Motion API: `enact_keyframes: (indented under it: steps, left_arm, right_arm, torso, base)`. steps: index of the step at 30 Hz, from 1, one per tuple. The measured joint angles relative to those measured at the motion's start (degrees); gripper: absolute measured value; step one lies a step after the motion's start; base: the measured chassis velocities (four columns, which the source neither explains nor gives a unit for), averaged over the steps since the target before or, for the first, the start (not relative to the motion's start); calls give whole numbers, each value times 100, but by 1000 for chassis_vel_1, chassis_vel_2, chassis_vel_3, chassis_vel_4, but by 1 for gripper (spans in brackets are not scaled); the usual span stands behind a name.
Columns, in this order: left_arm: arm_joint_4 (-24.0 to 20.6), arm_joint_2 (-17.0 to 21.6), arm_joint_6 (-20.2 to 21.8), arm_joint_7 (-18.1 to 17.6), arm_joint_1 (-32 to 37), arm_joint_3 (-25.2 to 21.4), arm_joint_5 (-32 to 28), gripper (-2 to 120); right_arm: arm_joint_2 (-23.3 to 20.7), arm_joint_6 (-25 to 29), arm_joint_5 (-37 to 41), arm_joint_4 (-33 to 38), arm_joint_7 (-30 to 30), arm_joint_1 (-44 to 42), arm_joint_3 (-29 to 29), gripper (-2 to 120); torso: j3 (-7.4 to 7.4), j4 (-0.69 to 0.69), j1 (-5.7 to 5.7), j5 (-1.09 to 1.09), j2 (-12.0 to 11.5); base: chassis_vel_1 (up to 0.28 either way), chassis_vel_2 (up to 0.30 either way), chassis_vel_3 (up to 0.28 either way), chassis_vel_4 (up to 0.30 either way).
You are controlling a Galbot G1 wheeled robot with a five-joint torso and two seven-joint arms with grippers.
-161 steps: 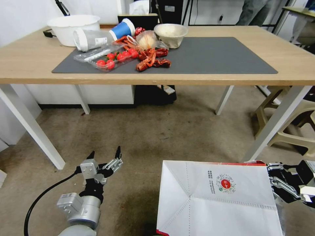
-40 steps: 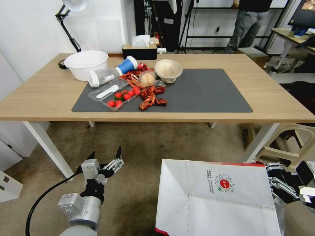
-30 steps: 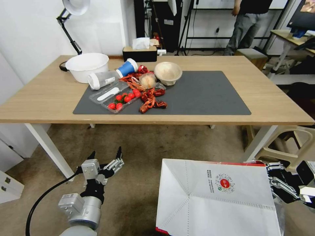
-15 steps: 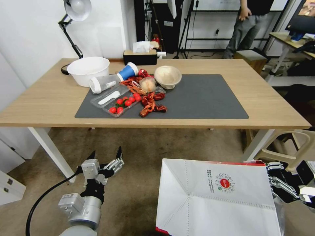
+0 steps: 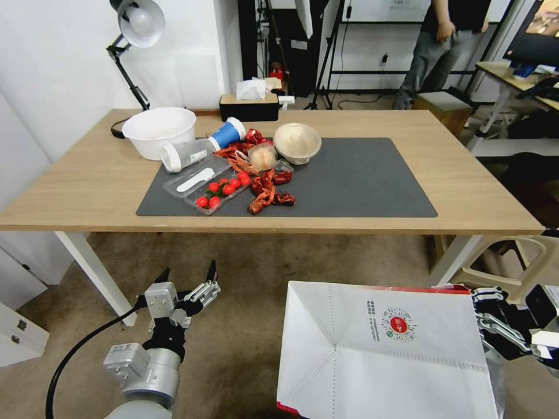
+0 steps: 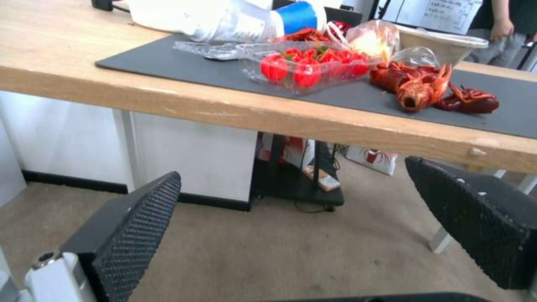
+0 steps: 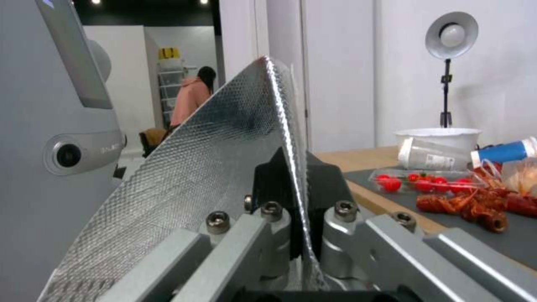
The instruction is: Pick up the food delivery bag from the floor and place it on the table.
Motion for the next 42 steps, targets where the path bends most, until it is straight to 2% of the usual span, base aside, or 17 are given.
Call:
enact_keyframes:
  steps: [4, 11, 17, 24, 32, 35, 42]
  left_arm:
    - [0, 3, 0, 0, 0, -1, 0, 100]
    - [4, 7, 3, 1, -3, -3, -2, 100]
    - [23, 4, 5, 7, -16, 2, -2, 100]
    - [35, 7, 10, 20, -23, 4, -4, 100]
    - [40, 8, 12, 25, -29, 4, -8, 100]
    - [39, 15, 12, 36, -25, -5, -20, 100]
    - [36, 16, 15, 53, -19, -1, -33, 100]
  right_arm:
    - [0, 0, -3, 0, 0, 1, 0, 0]
    - [-1, 0, -8, 3, 5, 11, -6, 0]
    - [6, 0, -9, 2, 7, 15, -6, 0]
    - [28, 0, -16, 1, 7, 23, -10, 0]
    - [18, -1, -16, 8, 7, 22, -2, 0]
    - [34, -1, -15, 13, 7, 22, -1, 0]
    - [62, -2, -16, 20, 7, 11, -1, 0]
  torso:
    - [20, 0, 14, 0, 34]
    - [139, 0, 98, 0, 237]
    - [248, 0, 178, 0, 427]
    - [435, 0, 321, 0, 756]
    - [559, 0, 419, 0, 978]
    - [672, 0, 505, 0, 1178]
    - [756, 0, 572, 0, 1329]
  base:
    - [0, 0, 0, 0]
    - [0, 0, 0, 0]
    - [0, 0, 0, 0]
    - [0, 0, 0, 0]
    - [0, 0, 0, 0]
    - [0, 0, 0, 0]
    - [0, 0, 0, 0]
